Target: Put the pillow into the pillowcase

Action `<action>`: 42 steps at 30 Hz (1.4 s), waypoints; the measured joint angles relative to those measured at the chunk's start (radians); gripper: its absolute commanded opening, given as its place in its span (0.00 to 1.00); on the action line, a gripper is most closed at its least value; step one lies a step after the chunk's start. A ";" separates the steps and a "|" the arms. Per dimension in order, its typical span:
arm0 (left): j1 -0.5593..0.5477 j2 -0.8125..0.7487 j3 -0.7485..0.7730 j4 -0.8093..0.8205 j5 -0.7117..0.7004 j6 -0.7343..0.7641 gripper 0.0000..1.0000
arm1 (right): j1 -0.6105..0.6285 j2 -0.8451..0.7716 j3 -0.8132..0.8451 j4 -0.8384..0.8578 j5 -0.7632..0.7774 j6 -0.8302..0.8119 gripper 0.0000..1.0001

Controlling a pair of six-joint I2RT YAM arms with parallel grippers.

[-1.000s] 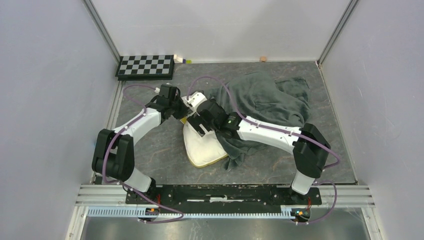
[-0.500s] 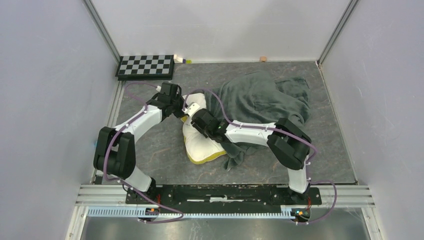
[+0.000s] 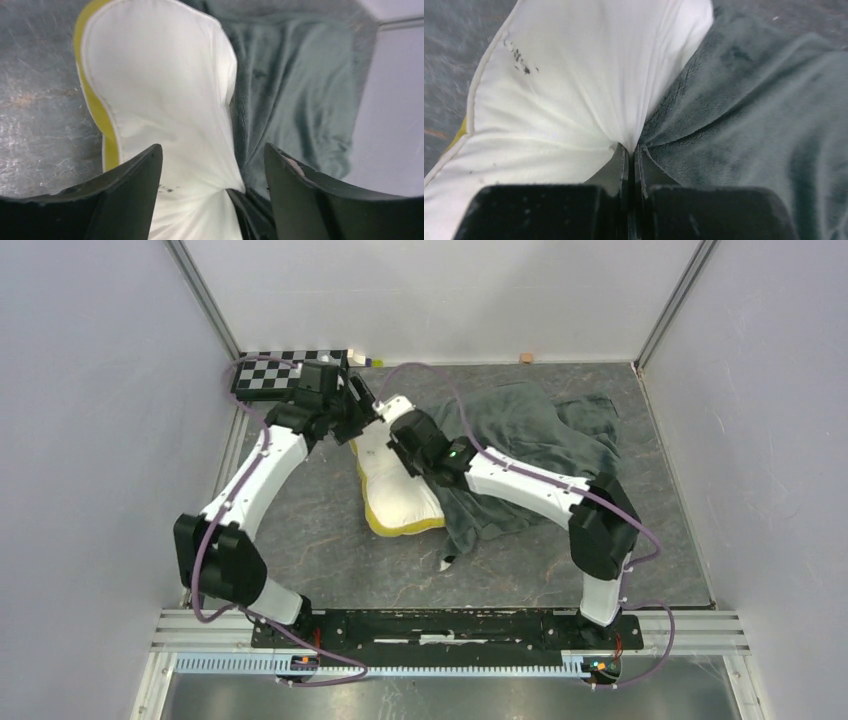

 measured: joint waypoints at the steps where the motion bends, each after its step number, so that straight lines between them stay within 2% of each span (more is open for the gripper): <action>1: 0.006 -0.013 0.032 -0.019 0.006 0.005 0.89 | -0.012 -0.016 0.027 -0.022 -0.006 0.009 0.00; 5: 0.063 -0.129 0.139 -0.068 0.015 0.009 0.97 | -0.082 -0.062 0.111 -0.098 -0.035 0.035 0.00; 8: 0.167 -0.225 0.150 -0.063 0.040 -0.015 0.97 | -0.126 -0.096 0.150 -0.139 -0.057 0.051 0.00; 12: 0.357 -0.313 0.057 -0.006 0.089 -0.086 0.91 | -0.182 -0.160 0.195 -0.193 -0.097 0.068 0.00; 15: 0.378 -0.302 -0.064 0.066 0.163 -0.142 0.90 | -0.213 -0.206 0.224 -0.220 -0.121 0.073 0.00; 19: 0.325 -0.203 -0.209 0.121 0.232 -0.182 0.94 | -0.232 -0.269 0.238 -0.231 -0.141 0.078 0.00; 25: 0.120 -0.121 -0.328 0.206 0.250 -0.223 1.00 | -0.229 -0.344 0.238 -0.234 -0.173 0.087 0.00; 33: 0.000 -0.044 -0.388 0.364 0.250 -0.284 1.00 | -0.224 -0.374 0.238 -0.237 -0.201 0.099 0.00; 39: -0.080 0.005 -0.404 0.453 0.246 -0.346 0.92 | -0.224 -0.376 0.238 -0.238 -0.204 0.103 0.00; 40: -0.095 0.009 -0.407 0.460 0.247 -0.354 0.90 | -0.224 -0.376 0.239 -0.238 -0.205 0.104 0.00; 42: -0.126 0.032 -0.409 0.492 0.246 -0.381 0.77 | -0.224 -0.376 0.241 -0.241 -0.208 0.105 0.00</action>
